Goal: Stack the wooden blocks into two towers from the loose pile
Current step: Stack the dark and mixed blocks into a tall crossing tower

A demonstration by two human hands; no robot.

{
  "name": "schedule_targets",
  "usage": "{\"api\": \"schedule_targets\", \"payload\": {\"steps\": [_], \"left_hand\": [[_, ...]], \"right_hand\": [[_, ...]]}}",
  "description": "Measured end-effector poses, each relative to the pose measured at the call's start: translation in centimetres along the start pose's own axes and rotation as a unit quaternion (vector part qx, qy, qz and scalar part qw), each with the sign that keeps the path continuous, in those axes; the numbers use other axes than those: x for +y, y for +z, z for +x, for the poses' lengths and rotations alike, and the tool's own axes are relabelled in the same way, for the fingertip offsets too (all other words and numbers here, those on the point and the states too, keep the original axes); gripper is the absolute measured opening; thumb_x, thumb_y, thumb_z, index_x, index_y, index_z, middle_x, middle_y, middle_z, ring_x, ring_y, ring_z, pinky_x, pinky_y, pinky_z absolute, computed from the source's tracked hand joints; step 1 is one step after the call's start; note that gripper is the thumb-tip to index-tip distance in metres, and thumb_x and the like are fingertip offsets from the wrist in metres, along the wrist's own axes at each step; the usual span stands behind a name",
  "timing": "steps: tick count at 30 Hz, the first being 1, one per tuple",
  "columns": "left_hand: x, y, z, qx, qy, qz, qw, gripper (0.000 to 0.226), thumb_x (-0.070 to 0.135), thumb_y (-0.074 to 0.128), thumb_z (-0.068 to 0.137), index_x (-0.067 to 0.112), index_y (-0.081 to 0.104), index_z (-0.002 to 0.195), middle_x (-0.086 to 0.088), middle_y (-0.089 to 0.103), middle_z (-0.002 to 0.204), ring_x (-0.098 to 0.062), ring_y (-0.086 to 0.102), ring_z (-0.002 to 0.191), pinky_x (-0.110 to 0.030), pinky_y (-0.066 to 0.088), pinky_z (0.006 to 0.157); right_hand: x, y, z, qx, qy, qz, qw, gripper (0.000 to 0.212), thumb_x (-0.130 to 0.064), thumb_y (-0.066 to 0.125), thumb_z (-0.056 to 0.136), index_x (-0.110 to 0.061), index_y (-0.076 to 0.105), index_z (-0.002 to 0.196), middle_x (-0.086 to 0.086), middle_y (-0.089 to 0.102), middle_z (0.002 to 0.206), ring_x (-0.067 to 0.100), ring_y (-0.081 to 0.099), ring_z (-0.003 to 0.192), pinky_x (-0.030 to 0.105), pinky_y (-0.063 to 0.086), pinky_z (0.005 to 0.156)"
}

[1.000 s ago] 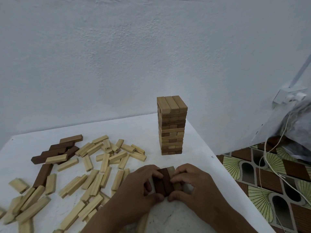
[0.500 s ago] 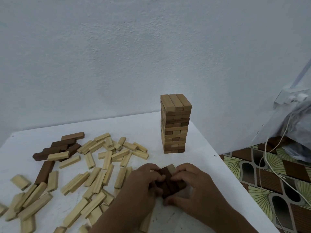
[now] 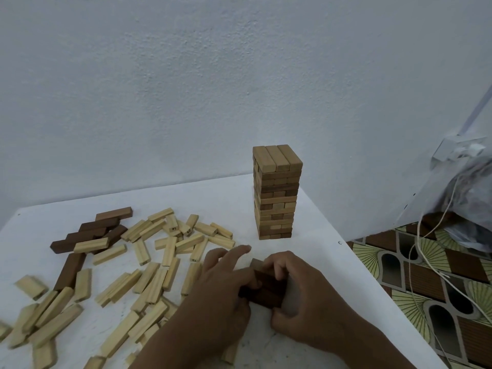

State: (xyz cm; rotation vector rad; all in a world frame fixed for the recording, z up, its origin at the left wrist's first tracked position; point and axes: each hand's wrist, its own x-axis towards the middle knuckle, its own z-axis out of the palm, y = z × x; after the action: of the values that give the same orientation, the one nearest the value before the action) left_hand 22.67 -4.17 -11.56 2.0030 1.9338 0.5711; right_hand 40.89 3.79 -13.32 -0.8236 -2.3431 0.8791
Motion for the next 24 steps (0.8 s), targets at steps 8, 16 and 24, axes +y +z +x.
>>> {"api": "schedule_targets", "payload": {"steps": [8, 16, 24], "left_hand": [[0.1, -0.3, -0.1, -0.006, 0.012, 0.037, 0.999, 0.019, 0.034, 0.052, 0.08, 0.041, 0.044, 0.095, 0.032, 0.035, 0.137, 0.002, 0.022, 0.13, -0.029, 0.016, 0.107], [-0.1, -1.2, 0.1, -0.042, -0.008, 0.028, 0.999, 0.023, 0.035, 0.051, 0.073, 0.046, 0.045, 0.092, 0.032, 0.03, 0.14, 0.001, 0.011, 0.136, -0.036, 0.011, 0.114], [0.0, -2.2, 0.1, -0.009, -0.001, -0.016, 1.0, 0.032, 0.032, 0.064, 0.075, 0.044, 0.054, 0.104, 0.036, 0.044, 0.117, 0.012, 0.029, 0.119, -0.029, 0.021, 0.106]], "right_hand": [[0.7, -0.6, -0.4, 0.005, 0.008, -0.077, 0.997, 0.054, -0.043, 0.068, 0.061, -0.043, 0.037, 0.105, -0.028, 0.046, 0.114, 0.004, 0.047, 0.109, 0.023, 0.046, 0.092], [1.4, -1.1, -0.2, 0.024, 0.053, -0.106, 0.993, 0.056, -0.055, 0.065, 0.055, -0.046, 0.036, 0.102, -0.031, 0.043, 0.104, 0.001, 0.043, 0.105, 0.023, 0.042, 0.086], [0.3, -2.2, -0.2, 0.045, 0.066, -0.04, 0.996, 0.063, -0.045, 0.077, 0.054, -0.046, 0.038, 0.104, -0.027, 0.051, 0.11, 0.005, 0.05, 0.108, 0.023, 0.045, 0.09]]}}
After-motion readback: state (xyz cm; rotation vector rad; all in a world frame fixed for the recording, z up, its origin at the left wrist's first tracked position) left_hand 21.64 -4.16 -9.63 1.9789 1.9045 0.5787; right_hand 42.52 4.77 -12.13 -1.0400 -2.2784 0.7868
